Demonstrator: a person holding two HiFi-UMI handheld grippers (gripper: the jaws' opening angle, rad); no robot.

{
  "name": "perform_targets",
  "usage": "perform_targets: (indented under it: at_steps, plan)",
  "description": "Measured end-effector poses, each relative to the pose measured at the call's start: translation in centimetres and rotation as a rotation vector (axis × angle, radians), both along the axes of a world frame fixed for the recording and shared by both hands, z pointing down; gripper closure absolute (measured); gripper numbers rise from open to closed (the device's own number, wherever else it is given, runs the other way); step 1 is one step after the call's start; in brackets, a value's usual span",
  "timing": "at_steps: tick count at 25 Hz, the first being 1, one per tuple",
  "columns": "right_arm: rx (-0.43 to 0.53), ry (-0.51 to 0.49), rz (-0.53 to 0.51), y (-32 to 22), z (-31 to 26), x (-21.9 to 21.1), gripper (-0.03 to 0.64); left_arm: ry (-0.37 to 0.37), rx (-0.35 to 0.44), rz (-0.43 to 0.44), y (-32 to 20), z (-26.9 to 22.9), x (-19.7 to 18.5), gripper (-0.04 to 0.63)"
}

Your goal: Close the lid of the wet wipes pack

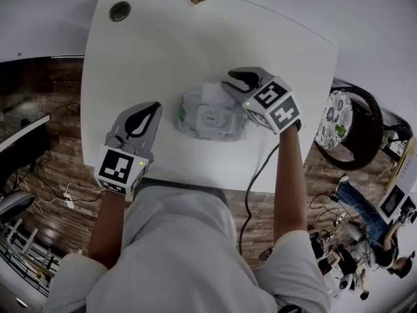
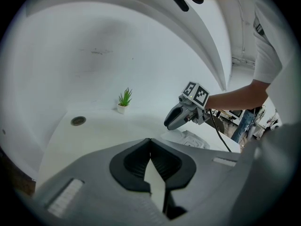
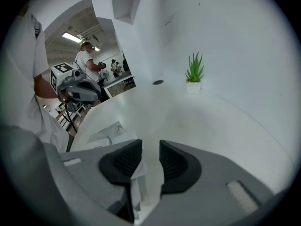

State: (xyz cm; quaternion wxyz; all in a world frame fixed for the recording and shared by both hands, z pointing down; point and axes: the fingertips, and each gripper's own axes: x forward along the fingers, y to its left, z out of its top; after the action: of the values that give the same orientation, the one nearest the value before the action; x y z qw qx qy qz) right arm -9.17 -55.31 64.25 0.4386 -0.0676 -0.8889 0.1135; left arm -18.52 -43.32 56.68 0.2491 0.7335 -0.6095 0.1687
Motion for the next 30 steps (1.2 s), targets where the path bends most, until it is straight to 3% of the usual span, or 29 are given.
perform_targets:
  at_steps: [4, 20, 30]
  plan:
    - [-0.064, 0.009, -0.056, 0.6, 0.0, -0.2, 0.495, 0.006, -0.001, 0.0, -0.6, 0.2, -0.2, 0.595]
    - [-0.162, 0.041, -0.153, 2.6, 0.5, -0.7, 0.494, 0.011, -0.005, -0.008, -0.9, 0.4, -1.0, 0.595]
    - [-0.112, -0.015, -0.125, 3.3, -2.3, -0.5, 0.495, 0.009, 0.015, 0.006, -0.2, -0.5, -0.5, 0.596]
